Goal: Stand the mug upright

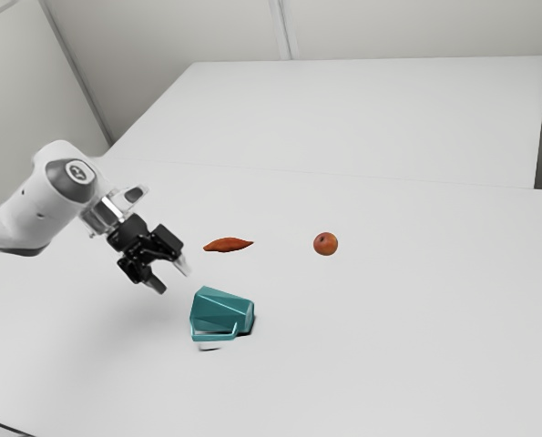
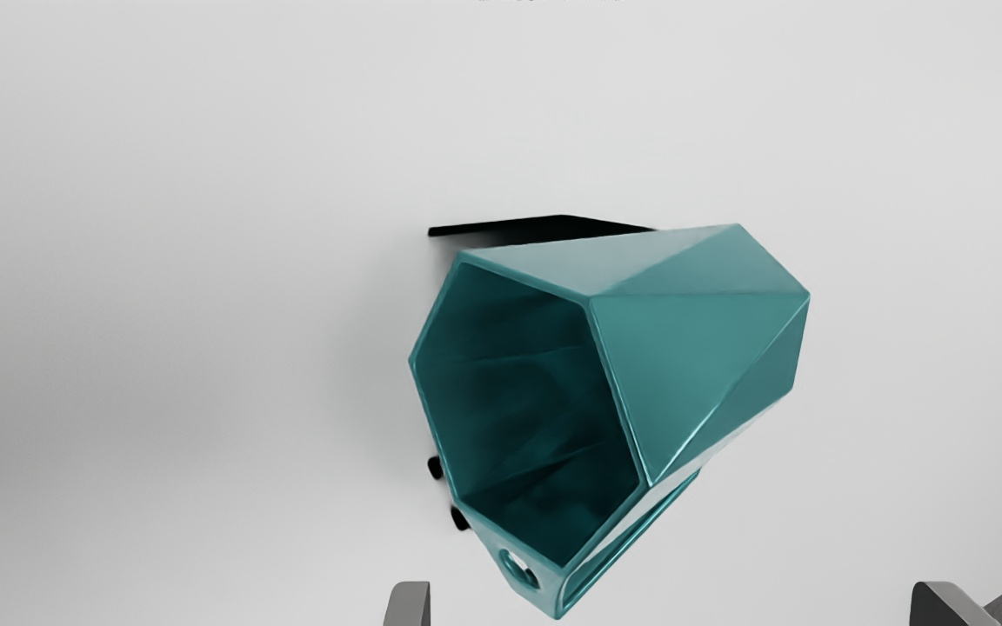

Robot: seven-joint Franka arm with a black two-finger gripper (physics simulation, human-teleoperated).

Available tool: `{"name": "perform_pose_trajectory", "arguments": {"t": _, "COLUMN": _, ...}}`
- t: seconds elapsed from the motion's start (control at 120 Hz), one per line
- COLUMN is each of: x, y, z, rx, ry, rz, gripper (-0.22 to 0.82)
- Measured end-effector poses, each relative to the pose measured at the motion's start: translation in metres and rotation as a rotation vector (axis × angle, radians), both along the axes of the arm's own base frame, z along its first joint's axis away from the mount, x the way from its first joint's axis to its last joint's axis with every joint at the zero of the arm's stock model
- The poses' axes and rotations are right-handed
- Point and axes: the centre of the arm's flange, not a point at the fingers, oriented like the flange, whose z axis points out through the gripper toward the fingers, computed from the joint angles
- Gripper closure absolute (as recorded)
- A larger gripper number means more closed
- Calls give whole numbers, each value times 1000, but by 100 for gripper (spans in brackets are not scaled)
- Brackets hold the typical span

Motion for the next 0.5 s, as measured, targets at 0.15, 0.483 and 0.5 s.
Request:
{"name": "perform_pose_trajectory", "arguments": {"t": 0.15, "x": 3, "y": 3, "z": -23, "rx": -82, "ry": -35, "rz": -13, "gripper": 0}}
{"name": "perform_pose_trajectory", "arguments": {"t": 0.483, "x": -1, "y": -12, "z": -56, "rx": -226, "ry": -86, "rz": -92, "gripper": 0}}
{"name": "perform_pose_trajectory", "arguments": {"t": 0.5, "x": -2, "y": -13, "z": -57, "rx": -233, "ry": -86, "rz": -95, "gripper": 0}}
